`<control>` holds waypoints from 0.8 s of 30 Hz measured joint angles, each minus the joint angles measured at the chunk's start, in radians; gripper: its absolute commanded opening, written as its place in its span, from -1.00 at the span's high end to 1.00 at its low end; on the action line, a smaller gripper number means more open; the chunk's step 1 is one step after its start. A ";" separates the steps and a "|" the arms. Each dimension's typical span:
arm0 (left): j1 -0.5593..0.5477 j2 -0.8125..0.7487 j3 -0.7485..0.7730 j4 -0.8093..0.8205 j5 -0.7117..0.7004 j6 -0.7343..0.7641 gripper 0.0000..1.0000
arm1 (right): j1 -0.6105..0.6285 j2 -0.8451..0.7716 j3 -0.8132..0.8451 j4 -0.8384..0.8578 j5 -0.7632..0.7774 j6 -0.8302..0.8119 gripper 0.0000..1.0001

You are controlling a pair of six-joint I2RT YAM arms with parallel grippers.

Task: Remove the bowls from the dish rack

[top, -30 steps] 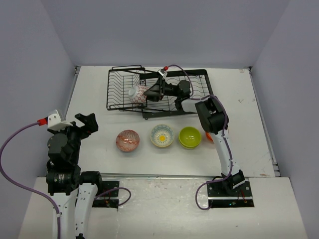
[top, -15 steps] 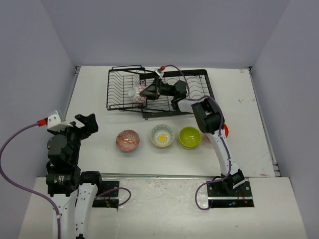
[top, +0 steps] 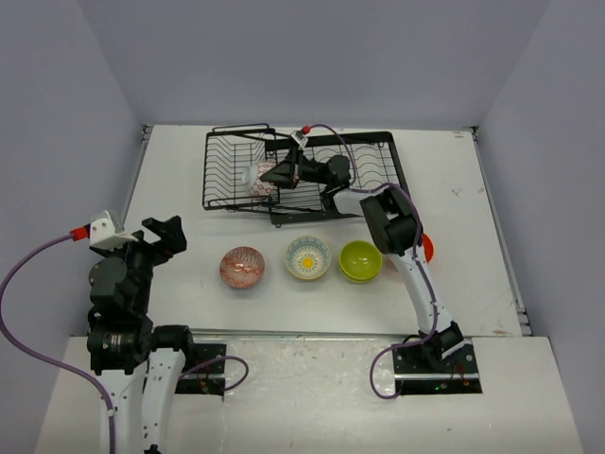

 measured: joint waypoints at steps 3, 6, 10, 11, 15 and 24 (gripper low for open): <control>0.000 -0.001 0.000 0.003 0.001 0.000 -1.00 | 0.002 0.000 0.000 0.004 0.006 0.001 1.00; 0.000 -0.001 0.000 0.003 0.001 0.000 -1.00 | 0.003 0.000 0.002 0.004 0.007 0.003 1.00; 0.000 -0.002 0.000 0.003 0.001 0.000 -1.00 | 0.005 0.000 0.018 -0.012 0.007 0.021 1.00; 0.000 -0.002 0.000 0.003 0.002 0.000 -1.00 | 0.006 0.000 0.027 -0.017 0.006 0.031 1.00; 0.000 -0.002 0.000 0.003 0.001 0.000 -1.00 | 0.018 0.000 0.085 -0.031 -0.003 0.062 1.00; 0.000 -0.001 0.000 0.003 0.002 0.000 -1.00 | 0.040 -0.015 0.156 -0.029 -0.021 0.072 1.00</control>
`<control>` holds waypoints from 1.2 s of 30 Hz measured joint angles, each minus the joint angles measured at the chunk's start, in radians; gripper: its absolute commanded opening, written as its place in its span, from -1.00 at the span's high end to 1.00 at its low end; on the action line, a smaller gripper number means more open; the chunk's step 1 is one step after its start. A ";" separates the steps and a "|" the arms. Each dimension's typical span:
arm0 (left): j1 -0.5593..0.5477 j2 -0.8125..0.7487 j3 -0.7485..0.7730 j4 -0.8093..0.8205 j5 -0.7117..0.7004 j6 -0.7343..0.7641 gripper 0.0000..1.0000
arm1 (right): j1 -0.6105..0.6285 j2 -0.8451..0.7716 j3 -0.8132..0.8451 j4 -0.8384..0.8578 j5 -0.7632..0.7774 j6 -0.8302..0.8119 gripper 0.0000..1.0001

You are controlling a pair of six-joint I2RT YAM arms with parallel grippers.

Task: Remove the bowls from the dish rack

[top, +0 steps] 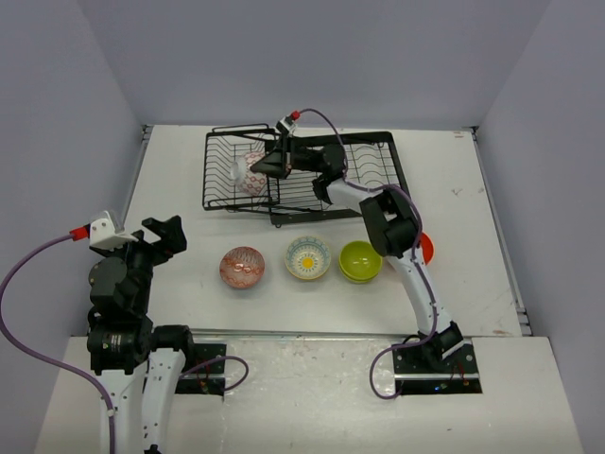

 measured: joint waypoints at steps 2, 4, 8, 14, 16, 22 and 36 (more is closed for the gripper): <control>0.000 0.000 0.000 0.000 -0.001 0.000 -1.00 | -0.002 -0.023 -0.012 -0.008 -0.016 -0.016 1.00; 0.000 0.000 0.000 -0.001 -0.015 0.000 -1.00 | 0.000 -0.106 -0.098 -0.036 -0.032 -0.072 1.00; 0.000 -0.019 0.000 -0.021 -0.102 -0.013 -1.00 | 0.030 -0.420 -0.334 -0.388 -0.040 -0.431 1.00; 0.000 -0.092 0.012 -0.053 -0.229 -0.031 -1.00 | 0.246 -0.806 -0.286 -1.155 0.357 -1.147 1.00; 0.000 -0.092 0.034 -0.076 -0.266 -0.035 -1.00 | 0.365 -0.850 -0.221 -1.351 0.539 -1.304 1.00; 0.000 -0.090 0.054 -0.093 -0.327 -0.039 -1.00 | 0.608 -0.658 0.062 -1.882 0.982 -1.532 1.00; 0.000 -0.229 0.050 -0.100 -0.350 -0.046 -1.00 | 0.674 -0.201 0.356 -2.426 1.281 -1.677 1.00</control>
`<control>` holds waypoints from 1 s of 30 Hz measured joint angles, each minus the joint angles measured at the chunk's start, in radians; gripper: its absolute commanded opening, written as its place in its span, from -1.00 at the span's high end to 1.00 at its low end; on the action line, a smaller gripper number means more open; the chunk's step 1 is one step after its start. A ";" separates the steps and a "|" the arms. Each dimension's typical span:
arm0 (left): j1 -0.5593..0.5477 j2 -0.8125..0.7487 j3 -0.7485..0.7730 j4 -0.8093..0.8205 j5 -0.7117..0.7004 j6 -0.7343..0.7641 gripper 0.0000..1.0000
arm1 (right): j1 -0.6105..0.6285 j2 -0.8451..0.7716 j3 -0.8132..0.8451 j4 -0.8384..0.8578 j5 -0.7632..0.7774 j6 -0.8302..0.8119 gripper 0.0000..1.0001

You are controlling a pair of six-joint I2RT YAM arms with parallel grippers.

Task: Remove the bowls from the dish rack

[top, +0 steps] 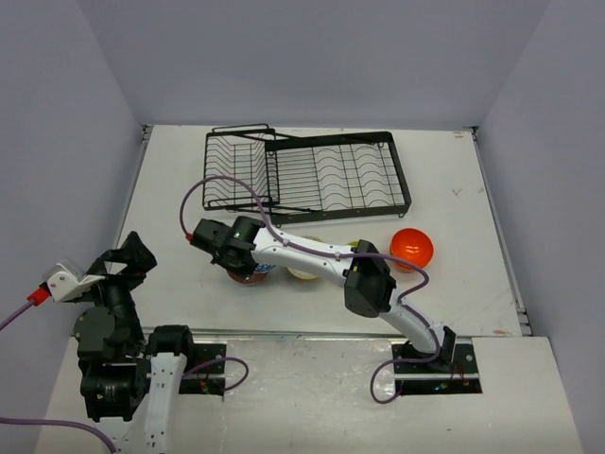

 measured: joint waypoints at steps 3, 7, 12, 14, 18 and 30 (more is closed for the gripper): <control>0.000 0.000 0.000 0.000 0.005 0.000 -1.00 | 0.004 0.001 0.006 -0.010 0.000 -0.008 1.00; 0.000 0.000 0.000 0.000 0.012 0.000 -1.00 | 0.016 0.001 0.022 -0.010 0.002 -0.011 1.00; 0.000 0.000 0.000 0.000 0.016 0.000 -1.00 | 0.037 0.001 0.023 -0.008 0.002 -0.018 1.00; 0.000 0.000 0.000 0.000 0.016 0.000 -1.00 | 0.043 0.001 0.023 -0.004 0.002 -0.023 1.00; 0.000 0.000 0.000 0.000 0.016 0.000 -1.00 | 0.049 0.021 0.043 -0.001 0.002 -0.030 1.00; 0.000 0.000 0.000 0.000 0.019 0.000 -1.00 | 0.050 0.066 0.047 0.062 0.032 -0.042 0.54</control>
